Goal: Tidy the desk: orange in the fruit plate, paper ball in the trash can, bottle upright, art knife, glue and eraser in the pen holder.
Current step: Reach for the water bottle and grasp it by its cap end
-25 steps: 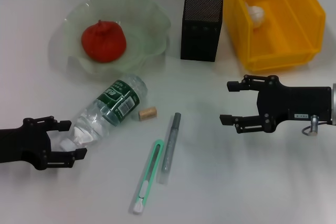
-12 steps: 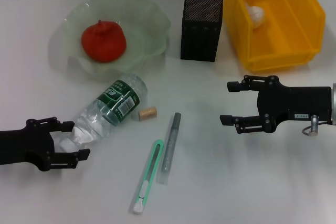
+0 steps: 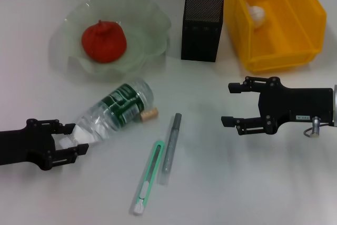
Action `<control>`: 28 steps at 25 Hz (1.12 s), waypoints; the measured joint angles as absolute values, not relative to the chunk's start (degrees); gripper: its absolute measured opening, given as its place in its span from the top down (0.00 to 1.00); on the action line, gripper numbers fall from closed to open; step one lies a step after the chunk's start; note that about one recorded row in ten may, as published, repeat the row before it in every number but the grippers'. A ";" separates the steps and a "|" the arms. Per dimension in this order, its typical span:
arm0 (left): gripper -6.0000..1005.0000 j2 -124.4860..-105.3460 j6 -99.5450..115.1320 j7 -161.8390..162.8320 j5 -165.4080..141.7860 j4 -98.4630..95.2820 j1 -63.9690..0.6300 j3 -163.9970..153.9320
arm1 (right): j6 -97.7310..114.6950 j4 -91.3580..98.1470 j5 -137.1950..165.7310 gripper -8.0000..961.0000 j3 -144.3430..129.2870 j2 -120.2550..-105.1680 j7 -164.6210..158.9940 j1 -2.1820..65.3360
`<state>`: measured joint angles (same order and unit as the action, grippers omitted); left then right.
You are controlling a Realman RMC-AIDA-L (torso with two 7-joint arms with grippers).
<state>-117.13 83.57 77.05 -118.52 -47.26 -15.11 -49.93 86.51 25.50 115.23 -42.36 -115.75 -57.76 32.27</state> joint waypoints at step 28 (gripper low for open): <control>0.55 -117.16 82.94 76.18 -118.00 -47.02 -15.55 -47.72 | 86.47 25.59 115.22 0.15 -42.36 -115.84 -57.65 31.77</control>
